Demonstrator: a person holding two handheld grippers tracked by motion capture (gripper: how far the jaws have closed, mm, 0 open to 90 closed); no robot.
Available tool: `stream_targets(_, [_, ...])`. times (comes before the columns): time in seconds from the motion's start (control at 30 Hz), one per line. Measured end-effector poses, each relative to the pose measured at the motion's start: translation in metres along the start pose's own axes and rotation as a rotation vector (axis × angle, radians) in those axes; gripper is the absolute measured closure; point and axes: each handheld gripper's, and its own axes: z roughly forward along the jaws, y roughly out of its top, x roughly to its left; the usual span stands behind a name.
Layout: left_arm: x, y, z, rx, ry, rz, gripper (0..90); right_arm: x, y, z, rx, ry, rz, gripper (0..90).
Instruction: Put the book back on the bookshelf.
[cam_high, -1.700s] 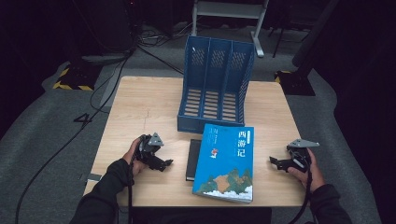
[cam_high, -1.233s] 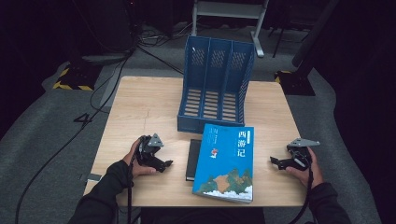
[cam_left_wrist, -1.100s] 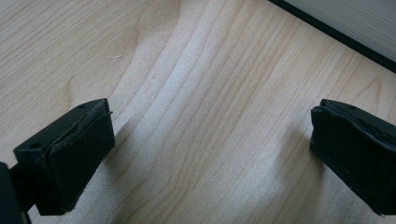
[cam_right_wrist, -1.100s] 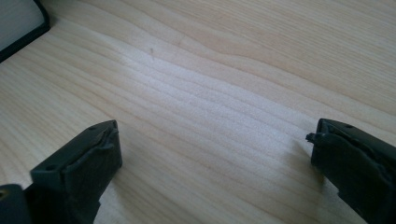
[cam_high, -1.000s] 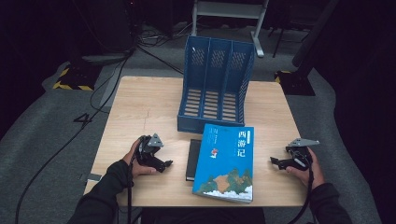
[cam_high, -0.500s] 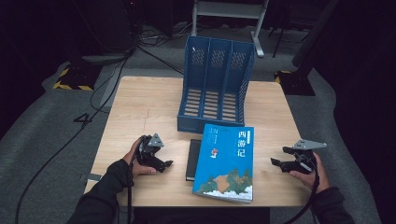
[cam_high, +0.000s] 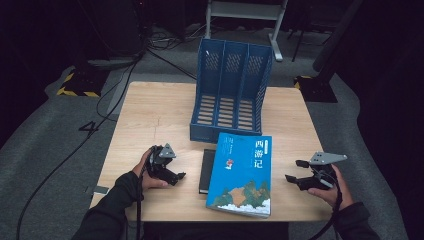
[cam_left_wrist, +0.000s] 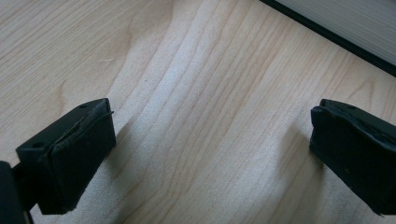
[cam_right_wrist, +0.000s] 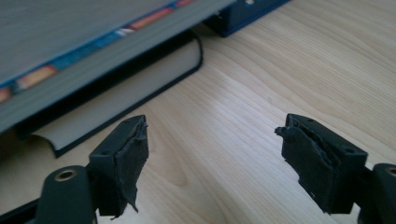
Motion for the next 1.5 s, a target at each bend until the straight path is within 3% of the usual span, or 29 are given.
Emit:
stream_targets(0.07, [-0.001, 0.000, 0.000, -0.002, -0.003, 0.000, 0.5, 0.009, 0.005, -0.002, 0.008, 0.022, -0.049, 25.0])
stream_targets(0.23, [-0.001, 0.000, 0.000, -0.002, -0.003, -0.001, 0.5, 0.024, 0.014, -0.004, 0.010, 0.090, -0.098, 28.5])
stream_targets(0.53, [-0.001, 0.001, 0.001, -0.003, -0.003, -0.003, 0.4, 0.043, 0.025, -0.010, -0.001, 0.171, -0.141, 27.4])
stream_targets(0.67, [-0.001, 0.001, 0.001, -0.004, -0.003, -0.003, 0.4, 0.053, 0.031, -0.012, -0.004, 0.190, -0.174, 29.4])
stream_targets(0.8, [-0.001, 0.001, 0.001, -0.004, -0.004, -0.003, 0.4, 0.059, 0.033, -0.009, 0.016, 0.179, -0.211, 33.9])
stream_targets(1.07, [-0.001, 0.001, 0.001, -0.001, -0.004, -0.001, 0.4, 0.067, 0.037, -0.002, 0.058, 0.227, -0.257, 36.8])
stream_targets(1.33, [-0.001, 0.001, 0.001, -0.001, -0.003, -0.001, 0.4, 0.071, 0.041, -0.014, 0.008, 0.277, -0.246, 33.2])
stream_targets(1.5, [-0.002, 0.001, 0.001, -0.002, -0.001, -0.003, 0.4, 0.073, 0.041, -0.010, 0.027, 0.280, -0.250, 35.0])
